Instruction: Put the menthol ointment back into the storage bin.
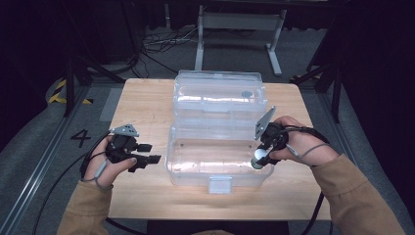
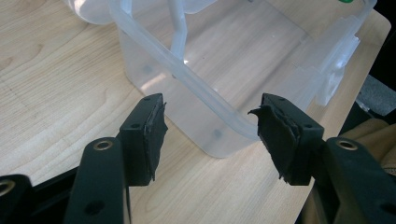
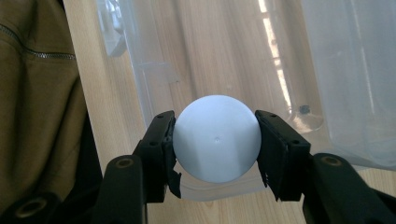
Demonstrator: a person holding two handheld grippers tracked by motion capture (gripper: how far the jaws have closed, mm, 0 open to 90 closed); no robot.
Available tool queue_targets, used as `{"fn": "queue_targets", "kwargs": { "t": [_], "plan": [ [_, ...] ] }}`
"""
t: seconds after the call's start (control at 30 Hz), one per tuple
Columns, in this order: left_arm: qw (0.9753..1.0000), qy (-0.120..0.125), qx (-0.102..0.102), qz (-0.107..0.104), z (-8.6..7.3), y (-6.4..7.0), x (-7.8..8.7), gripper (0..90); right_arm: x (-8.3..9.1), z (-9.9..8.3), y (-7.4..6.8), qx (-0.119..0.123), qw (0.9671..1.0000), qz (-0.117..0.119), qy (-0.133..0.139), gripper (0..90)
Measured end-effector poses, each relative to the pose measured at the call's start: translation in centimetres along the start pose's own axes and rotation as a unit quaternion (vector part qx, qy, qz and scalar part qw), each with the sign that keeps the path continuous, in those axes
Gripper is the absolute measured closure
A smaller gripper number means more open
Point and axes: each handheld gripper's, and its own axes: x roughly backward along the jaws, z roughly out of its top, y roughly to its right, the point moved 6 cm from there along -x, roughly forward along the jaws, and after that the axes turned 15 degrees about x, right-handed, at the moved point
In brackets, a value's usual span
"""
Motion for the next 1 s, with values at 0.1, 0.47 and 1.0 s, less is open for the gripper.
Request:
{"fn": "queue_targets", "kwargs": {
  "t": [0.1, 0.47, 1.0],
  "plan": [
    [1.0, 0.0, 0.0, 0.0, 0.0, 0.0, 0.0, 42.2, -0.6, -0.1, 0.0, 0.004, 0.9999, 0.007, -0.008, 50.5],
    [1.0, -0.002, 0.001, 0.0, 0.0, -0.1, 0.0, 42.2, -2.4, -0.3, -0.1, 0.007, 0.9994, 0.021, -0.026, 50.5],
    [1.0, -0.002, 0.004, 0.0, -0.1, -0.1, 0.0, 42.1, -4.3, -0.7, -0.2, 0.01, 0.9989, 0.03, -0.036, 50.5]
  ]
}}
